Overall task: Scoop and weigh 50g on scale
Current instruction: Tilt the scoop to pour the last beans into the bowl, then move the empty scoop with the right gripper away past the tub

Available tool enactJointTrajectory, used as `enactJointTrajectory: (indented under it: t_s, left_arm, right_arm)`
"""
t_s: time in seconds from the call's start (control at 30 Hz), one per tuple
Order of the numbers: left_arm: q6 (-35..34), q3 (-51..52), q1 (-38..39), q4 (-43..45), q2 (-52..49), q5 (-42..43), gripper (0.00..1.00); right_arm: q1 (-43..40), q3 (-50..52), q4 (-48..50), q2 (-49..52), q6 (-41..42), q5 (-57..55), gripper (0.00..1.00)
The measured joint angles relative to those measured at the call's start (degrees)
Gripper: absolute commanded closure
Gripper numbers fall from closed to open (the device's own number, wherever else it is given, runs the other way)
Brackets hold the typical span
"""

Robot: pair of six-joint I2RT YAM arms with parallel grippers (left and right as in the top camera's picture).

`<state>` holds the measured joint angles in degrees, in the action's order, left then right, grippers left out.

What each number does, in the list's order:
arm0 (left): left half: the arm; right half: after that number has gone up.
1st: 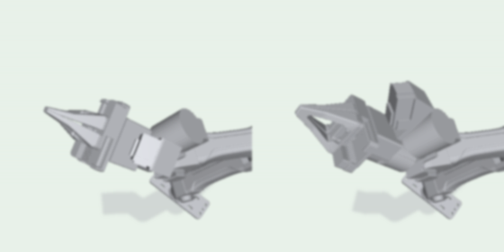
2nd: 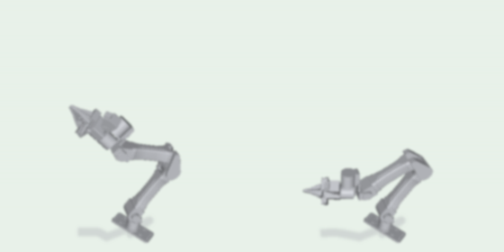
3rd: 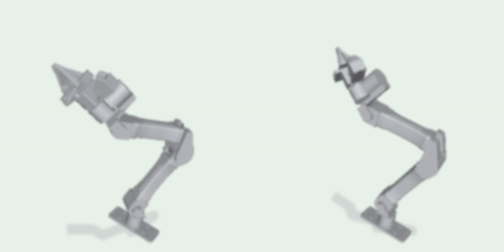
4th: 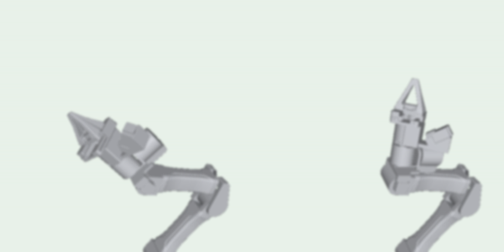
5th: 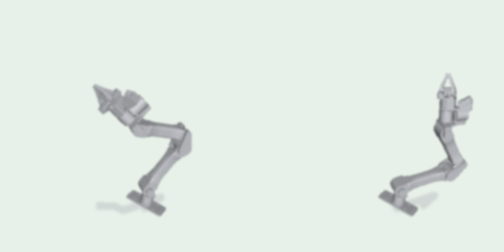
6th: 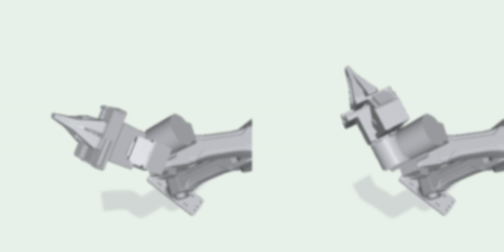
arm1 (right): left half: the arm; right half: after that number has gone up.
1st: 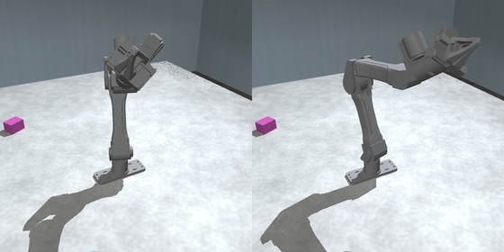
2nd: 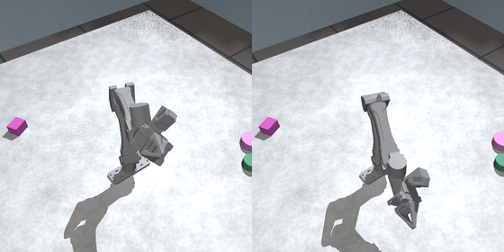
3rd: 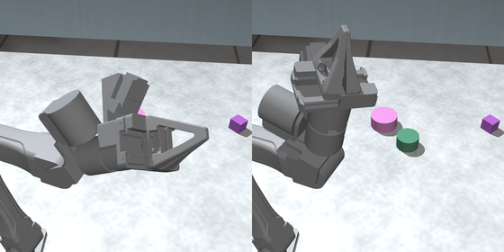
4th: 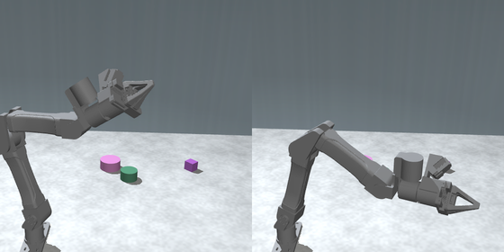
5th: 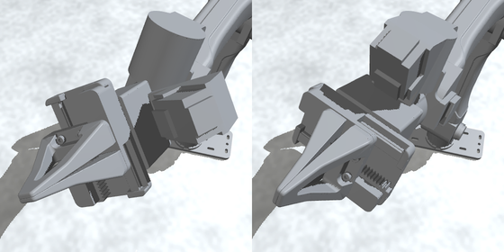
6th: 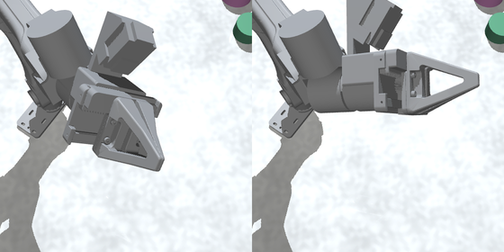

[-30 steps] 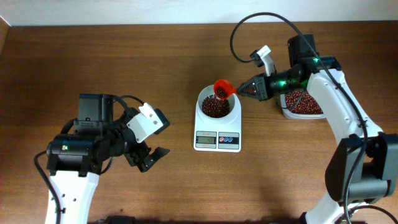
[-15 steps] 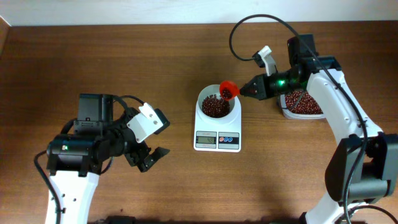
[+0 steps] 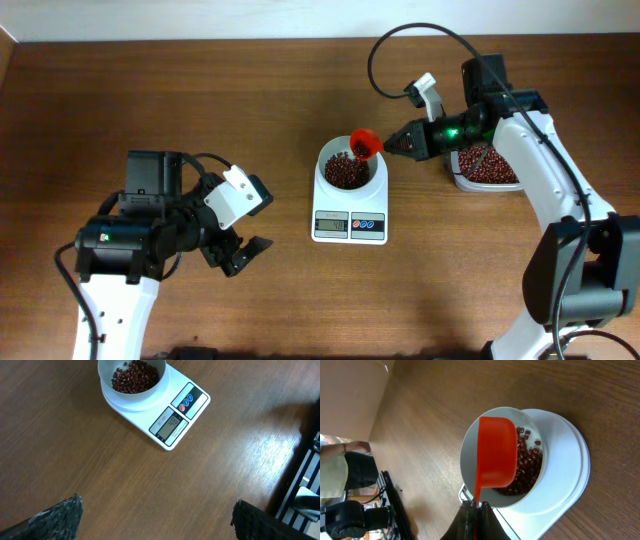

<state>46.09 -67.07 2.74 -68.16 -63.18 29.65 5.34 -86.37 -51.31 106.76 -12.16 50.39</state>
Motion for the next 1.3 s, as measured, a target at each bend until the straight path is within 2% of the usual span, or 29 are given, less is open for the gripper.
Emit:
enactJointTrajectory:
  t_s: [0.53,0.77,0.97,1.2,1.3]
  left_arm:
    - [0.0,0.0,0.0,0.0,0.0,0.0,0.01]
    - [0.0,0.0,0.0,0.0,0.0,0.0,0.01]
    - [0.0,0.0,0.0,-0.02,0.0,0.0,0.01]
    - [0.0,0.0,0.0,0.02,0.0,-0.02,0.01]
    - [0.0,0.0,0.0,0.0,0.0,0.0,0.01]
  right_arm:
    - [0.0,0.0,0.0,0.0,0.02,0.02,0.96]
    - [-0.7,0.0,0.0,0.0,0.02,3.82,0.96]
    - [-10.58,0.0,-2.62,0.0,-0.02,7.63,0.96]
    - [-27.15,-0.26,-19.12,0.0,-9.09,8.15,0.96]
    - [-33.9,-0.33,-22.01,0.0,-11.87,5.95,0.96]
